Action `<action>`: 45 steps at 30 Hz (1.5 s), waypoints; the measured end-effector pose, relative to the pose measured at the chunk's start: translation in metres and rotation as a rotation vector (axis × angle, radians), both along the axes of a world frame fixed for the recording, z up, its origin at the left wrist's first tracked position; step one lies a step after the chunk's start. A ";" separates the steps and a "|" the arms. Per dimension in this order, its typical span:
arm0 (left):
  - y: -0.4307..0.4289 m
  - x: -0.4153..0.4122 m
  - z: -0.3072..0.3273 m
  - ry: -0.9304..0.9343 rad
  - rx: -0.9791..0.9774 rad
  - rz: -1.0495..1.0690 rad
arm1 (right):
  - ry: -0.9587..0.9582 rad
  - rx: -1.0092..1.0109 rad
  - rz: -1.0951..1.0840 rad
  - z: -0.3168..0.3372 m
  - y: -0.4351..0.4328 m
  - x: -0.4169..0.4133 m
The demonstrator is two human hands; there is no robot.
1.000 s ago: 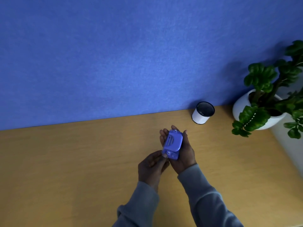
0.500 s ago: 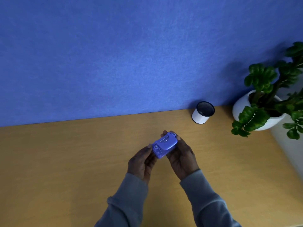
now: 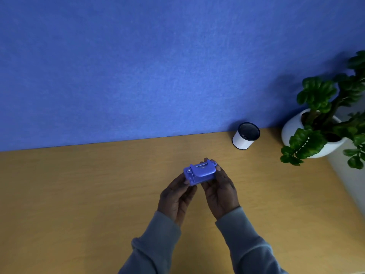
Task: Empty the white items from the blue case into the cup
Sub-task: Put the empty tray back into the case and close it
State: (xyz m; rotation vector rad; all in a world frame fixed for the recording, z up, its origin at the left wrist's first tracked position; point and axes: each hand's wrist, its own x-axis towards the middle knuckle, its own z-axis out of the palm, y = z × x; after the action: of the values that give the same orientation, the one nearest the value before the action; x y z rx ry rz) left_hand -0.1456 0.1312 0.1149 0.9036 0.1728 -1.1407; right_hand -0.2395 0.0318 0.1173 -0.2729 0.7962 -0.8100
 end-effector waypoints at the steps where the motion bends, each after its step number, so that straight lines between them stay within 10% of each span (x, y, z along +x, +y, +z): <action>1: 0.000 0.001 -0.001 -0.031 0.007 -0.005 | 0.006 -0.008 0.011 0.000 0.000 -0.001; 12: 0.000 0.018 -0.007 -0.225 0.160 0.057 | 0.102 -0.163 0.339 0.009 -0.006 -0.016; 45: -0.019 0.042 -0.019 -0.473 0.200 0.043 | 0.162 -0.354 0.439 -0.014 -0.026 0.017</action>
State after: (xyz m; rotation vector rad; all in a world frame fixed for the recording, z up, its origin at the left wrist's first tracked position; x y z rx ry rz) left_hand -0.1036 0.1121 0.0955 1.3163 -0.0828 -0.8510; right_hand -0.2222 0.0060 0.1034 -0.8083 0.7042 -0.5110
